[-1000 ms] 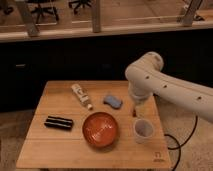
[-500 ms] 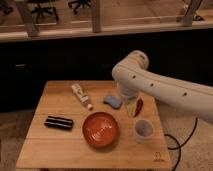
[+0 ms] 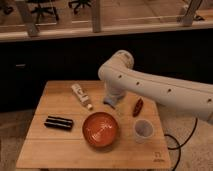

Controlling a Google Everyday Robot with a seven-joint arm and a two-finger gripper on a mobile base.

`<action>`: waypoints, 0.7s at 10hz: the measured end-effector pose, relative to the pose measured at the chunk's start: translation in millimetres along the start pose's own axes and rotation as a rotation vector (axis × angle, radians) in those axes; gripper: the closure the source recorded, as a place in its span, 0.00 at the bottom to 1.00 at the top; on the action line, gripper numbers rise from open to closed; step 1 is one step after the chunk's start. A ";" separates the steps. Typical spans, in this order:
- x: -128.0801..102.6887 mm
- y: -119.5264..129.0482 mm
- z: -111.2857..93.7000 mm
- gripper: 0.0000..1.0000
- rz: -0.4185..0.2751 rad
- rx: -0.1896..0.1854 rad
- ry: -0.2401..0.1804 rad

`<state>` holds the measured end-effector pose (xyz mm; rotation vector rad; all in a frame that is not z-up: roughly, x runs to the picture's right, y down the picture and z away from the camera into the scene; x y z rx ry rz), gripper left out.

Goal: Push the eraser across the table

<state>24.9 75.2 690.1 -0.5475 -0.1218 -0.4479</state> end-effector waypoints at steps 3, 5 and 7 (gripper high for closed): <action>-18.1 -11.1 4.5 0.20 -0.050 -0.002 -0.002; -35.0 -19.5 7.6 0.20 -0.083 -0.006 -0.007; -56.8 -30.7 12.7 0.20 -0.121 -0.005 -0.014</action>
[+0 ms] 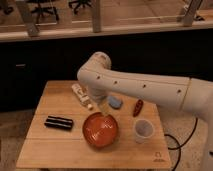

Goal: Push the eraser across the table

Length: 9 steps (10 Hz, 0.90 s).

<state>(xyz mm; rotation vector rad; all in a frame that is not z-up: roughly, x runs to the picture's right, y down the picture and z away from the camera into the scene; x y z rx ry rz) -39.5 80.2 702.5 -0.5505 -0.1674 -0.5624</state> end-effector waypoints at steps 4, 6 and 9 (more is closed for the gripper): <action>-17.0 -9.5 10.5 0.20 -0.060 -0.013 0.000; -38.6 -21.2 16.5 0.20 -0.098 -0.013 -0.006; -41.1 -20.8 26.6 0.20 -0.133 -0.030 -0.008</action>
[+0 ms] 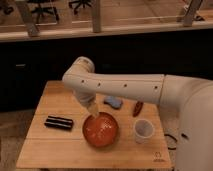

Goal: Push the eraser across the table

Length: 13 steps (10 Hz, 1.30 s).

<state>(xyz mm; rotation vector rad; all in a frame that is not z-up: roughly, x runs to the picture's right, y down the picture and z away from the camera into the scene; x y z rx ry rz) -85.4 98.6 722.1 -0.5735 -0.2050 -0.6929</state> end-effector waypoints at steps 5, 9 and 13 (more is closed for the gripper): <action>-20.1 -9.0 24.3 0.20 -0.072 -0.025 -0.025; -36.3 -15.8 39.4 0.20 -0.125 -0.040 -0.050; -51.2 -20.4 55.1 0.20 -0.173 -0.070 -0.068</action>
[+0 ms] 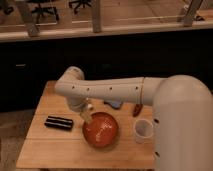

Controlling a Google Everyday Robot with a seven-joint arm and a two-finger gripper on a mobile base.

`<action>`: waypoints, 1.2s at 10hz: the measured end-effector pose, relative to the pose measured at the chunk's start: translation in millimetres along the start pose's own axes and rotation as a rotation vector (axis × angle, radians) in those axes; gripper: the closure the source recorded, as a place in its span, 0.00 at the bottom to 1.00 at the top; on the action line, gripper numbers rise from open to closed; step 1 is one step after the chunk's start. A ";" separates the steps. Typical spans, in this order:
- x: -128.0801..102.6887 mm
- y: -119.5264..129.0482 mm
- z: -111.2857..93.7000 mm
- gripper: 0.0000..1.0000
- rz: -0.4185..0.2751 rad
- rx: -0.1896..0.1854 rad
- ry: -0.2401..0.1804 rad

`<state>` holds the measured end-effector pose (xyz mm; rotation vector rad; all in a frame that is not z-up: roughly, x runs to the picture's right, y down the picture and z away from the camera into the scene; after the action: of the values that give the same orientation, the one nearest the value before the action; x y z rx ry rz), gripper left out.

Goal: Push the eraser across the table

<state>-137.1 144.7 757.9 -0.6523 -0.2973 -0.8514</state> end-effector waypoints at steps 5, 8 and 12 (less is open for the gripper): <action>-18.5 -6.1 12.9 0.20 -0.060 -0.020 -0.028; -25.7 -5.4 18.4 0.24 -0.085 -0.026 -0.043; -36.6 -5.1 24.2 0.34 -0.111 -0.029 -0.057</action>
<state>-163.9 179.7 760.7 -0.6923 -0.3758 -0.9454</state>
